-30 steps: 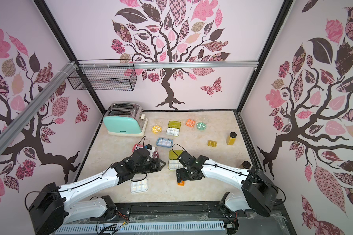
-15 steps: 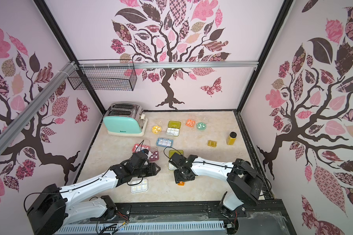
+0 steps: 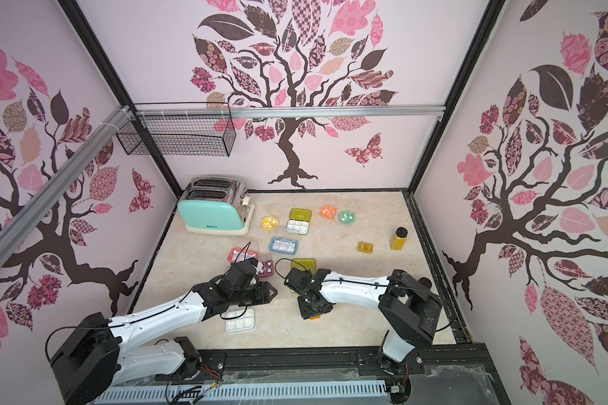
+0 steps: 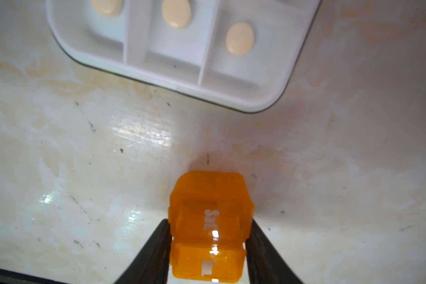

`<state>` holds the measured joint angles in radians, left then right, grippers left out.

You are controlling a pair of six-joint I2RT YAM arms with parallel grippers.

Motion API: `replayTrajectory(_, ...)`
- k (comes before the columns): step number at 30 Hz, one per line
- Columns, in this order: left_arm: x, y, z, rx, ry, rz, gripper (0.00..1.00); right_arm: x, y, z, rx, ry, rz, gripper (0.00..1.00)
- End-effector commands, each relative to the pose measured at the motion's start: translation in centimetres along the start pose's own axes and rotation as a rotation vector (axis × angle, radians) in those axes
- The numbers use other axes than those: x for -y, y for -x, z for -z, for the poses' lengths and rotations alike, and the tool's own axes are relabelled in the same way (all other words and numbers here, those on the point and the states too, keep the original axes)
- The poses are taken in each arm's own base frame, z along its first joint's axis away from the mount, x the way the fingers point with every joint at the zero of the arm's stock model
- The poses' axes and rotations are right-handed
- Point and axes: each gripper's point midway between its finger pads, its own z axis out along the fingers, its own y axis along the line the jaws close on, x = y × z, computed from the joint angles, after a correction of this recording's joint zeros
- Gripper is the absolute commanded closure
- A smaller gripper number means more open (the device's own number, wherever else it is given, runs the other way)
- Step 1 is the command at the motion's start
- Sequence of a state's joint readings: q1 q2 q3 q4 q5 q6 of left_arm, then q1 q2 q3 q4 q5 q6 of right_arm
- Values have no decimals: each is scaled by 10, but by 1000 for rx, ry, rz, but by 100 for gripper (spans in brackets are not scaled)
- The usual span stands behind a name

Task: Close pillboxes
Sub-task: Pick up the pillbox at the center of the board, then place the pillbox at the center of the board.

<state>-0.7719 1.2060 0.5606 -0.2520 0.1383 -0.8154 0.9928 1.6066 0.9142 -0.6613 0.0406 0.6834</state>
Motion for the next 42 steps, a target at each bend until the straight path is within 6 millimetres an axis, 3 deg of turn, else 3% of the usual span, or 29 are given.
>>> replayTrajectory(1, 1, 2, -2, 4, -14, -7, 47, 7, 2, 8, 13, -41, 15, 53)
replayTrajectory(7, 2, 1, -3, -4, -16, -7, 47, 11, 5, 18, 35, -45, 1, 56)
replayTrajectory(12, 6, 1, -4, -12, -28, -10, 47, 30, 13, 28, 63, -74, -13, 55)
replayTrajectory(16, 9, 2, -5, -19, -35, -18, 47, 54, 31, 35, 97, -61, -72, 56)
replayTrajectory(23, 11, 4, -4, -19, -35, -30, 47, 121, 74, 50, 180, -155, -217, 60)
replayTrajectory(30, 16, 7, -5, -29, -36, -53, 47, 176, 108, 38, 148, -233, -255, 62)
replayTrajectory(34, 14, 7, -8, -30, -25, -64, 47, 189, 120, 36, 149, -286, -206, 62)
replayTrajectory(39, 13, 4, -15, -56, -28, -63, 47, 211, 126, 16, 90, -307, -189, 62)
replayTrajectory(42, 11, 4, -16, -50, -20, -63, 47, 218, 133, 18, 98, -338, -152, 61)
